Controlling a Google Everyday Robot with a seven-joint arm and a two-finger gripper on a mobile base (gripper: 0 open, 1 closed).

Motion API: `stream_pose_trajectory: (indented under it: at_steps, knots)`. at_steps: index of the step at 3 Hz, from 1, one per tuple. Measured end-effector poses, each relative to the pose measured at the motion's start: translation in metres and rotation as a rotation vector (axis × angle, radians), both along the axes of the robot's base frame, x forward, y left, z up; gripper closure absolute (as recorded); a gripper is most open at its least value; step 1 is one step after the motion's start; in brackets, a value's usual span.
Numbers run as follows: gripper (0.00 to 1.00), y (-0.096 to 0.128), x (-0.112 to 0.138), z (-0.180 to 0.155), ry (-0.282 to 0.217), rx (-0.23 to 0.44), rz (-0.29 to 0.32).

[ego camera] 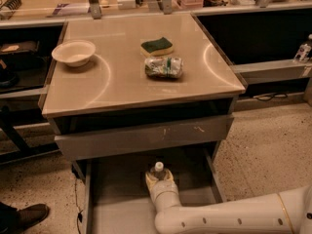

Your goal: Place blue plastic bottle into middle drawer

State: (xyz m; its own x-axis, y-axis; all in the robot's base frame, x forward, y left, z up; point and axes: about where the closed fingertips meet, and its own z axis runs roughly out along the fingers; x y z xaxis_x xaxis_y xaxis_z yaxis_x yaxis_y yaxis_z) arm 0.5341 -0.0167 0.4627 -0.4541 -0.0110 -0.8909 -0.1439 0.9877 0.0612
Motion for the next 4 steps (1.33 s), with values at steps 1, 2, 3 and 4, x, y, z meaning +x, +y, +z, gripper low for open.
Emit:
stream_pose_trajectory:
  at_steps: [1,2,3,4]
  knots:
    - [1.0,0.0002,-0.004,-0.0031,0.004,0.008,-0.009]
    - [0.81,0.0002,-0.004,-0.0031,0.004,0.008,-0.009]
    - [0.58,0.0002,-0.004,-0.0031,0.004,0.008,-0.009]
    - [0.35,0.0002,-0.004,-0.0031,0.004,0.008,-0.009]
